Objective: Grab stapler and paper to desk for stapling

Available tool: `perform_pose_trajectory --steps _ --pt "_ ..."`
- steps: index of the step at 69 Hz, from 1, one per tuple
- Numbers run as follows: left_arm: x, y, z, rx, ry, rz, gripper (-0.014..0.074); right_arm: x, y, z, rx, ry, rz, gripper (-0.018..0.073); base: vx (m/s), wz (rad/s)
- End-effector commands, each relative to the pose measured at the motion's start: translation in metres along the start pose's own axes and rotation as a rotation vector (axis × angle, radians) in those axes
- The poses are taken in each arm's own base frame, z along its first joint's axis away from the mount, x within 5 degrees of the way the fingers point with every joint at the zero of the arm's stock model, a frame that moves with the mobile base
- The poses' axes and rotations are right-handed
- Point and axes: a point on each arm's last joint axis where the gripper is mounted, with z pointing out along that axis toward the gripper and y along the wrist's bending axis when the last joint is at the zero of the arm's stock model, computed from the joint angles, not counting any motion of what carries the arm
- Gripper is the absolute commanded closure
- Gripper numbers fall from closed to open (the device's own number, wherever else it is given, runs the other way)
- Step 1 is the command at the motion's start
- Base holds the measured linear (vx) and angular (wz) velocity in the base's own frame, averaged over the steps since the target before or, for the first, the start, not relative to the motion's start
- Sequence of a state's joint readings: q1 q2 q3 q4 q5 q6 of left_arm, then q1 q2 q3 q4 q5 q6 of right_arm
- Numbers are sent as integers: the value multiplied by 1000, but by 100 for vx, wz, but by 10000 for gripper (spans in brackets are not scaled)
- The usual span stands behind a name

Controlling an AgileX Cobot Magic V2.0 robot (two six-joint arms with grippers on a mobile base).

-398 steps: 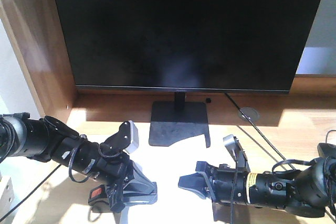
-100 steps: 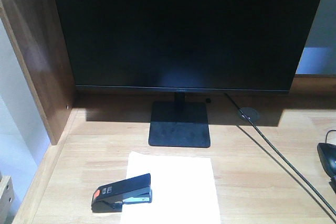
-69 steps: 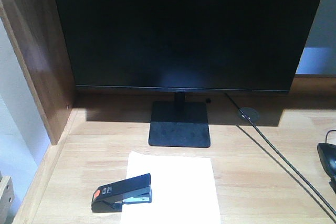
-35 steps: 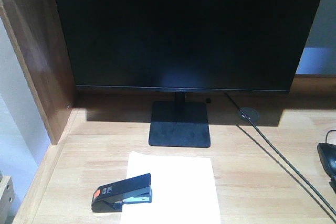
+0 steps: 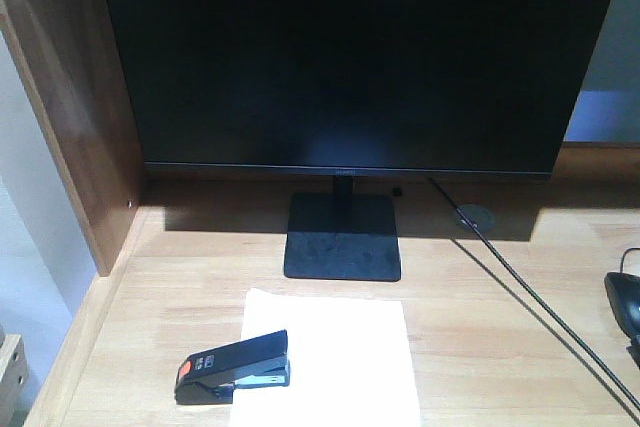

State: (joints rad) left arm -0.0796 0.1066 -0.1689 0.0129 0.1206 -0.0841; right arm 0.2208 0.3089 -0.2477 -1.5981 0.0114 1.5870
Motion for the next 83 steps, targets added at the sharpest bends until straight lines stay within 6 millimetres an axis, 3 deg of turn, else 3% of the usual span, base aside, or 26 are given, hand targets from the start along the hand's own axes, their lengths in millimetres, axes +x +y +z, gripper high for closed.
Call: perform_pose_trajectory --steps 1,25,36,83 --pt "2 2 -3 -24 -78 -19 603 -8 -1 0 6 -21 -21 565 0 0" --pt "63 11 -4 -121 26 -19 603 -8 -1 0 6 -21 -21 565 0 0" --pt "68 11 -5 -125 92 -23 603 -8 -1 0 6 -21 -21 565 0 0" --pt "67 11 -4 -124 77 -22 603 -8 0 0 5 -21 -21 565 0 0"
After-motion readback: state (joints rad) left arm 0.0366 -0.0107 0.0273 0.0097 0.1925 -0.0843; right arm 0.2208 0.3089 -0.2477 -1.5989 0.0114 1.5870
